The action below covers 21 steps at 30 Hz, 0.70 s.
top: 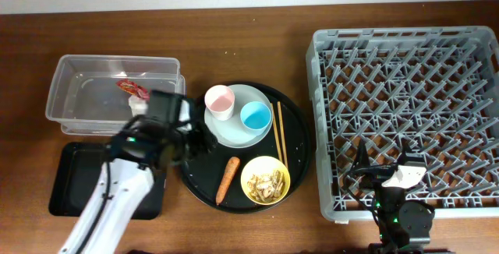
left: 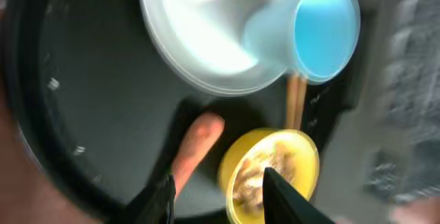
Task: Sort waste into correct bins and load items into the dishwasher rack
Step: 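Drop the red wrapper into the clear plastic bin, then grasp the carrot on the round tray with the left gripper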
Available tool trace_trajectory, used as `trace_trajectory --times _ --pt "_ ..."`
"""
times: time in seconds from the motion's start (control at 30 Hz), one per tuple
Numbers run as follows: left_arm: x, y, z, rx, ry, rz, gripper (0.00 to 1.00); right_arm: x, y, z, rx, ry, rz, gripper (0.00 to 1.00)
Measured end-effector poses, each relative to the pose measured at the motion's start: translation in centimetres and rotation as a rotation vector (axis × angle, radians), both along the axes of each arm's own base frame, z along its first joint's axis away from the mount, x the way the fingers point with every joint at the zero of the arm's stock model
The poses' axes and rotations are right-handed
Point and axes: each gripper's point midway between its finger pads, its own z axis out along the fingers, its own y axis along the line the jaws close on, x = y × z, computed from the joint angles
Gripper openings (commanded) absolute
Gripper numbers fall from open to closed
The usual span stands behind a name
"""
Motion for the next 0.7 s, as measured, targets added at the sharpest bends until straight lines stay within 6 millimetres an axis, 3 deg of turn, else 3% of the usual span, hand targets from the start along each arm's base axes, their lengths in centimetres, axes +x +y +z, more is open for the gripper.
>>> trace_trajectory --times 0.13,0.23,0.5,0.7 --pt "-3.2 -2.6 -2.1 0.197 0.025 -0.159 0.42 0.0 0.0 0.0 -0.001 0.000 0.001 0.98" --pt "-3.5 -2.9 -3.2 0.271 0.027 -0.190 0.42 0.0 0.0 0.0 0.000 0.000 0.000 0.98" --pt "-4.0 -3.4 -9.2 0.361 0.188 -0.321 0.46 0.0 0.0 0.0 0.000 0.000 0.000 0.98" --pt "-3.9 -4.5 -9.7 0.328 0.168 -0.425 0.47 0.0 0.0 0.0 0.000 0.000 0.000 0.98"
